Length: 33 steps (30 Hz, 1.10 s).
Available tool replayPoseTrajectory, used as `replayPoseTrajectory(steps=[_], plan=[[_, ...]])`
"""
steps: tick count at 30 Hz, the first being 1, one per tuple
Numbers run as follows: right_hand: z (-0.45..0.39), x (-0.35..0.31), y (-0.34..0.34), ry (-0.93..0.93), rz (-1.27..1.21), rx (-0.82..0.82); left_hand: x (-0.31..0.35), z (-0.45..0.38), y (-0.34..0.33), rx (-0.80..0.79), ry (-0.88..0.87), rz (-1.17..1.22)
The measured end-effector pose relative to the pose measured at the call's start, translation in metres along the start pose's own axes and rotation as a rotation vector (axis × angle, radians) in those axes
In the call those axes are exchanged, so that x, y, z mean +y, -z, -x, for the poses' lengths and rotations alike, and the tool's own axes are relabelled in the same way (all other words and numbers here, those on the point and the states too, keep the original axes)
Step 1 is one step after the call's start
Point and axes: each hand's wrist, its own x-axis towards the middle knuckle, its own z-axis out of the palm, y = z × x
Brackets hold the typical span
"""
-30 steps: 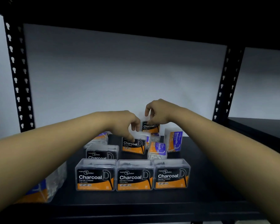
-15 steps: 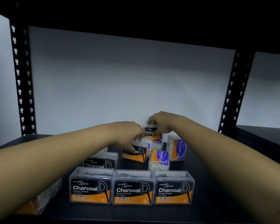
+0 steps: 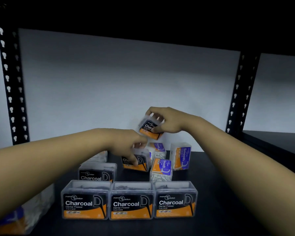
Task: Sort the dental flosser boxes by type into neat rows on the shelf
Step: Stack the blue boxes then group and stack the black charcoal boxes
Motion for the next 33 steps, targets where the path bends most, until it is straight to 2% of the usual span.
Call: replayPoseTrajectory(steps=[7,17,33], plan=[[0.037,-0.020,0.037,0.002,-0.053,0.045,-0.006,0.034,0.034,0.106,-0.001,0.253],[0.068,-0.033,0.032,0.007,-0.136,-0.197,0.012,0.069,0.047,0.141,-0.038,0.339],[0.079,-0.041,-0.004,-0.025,-0.056,-0.530,0.029,0.062,0.031,-0.016,-0.094,0.327]])
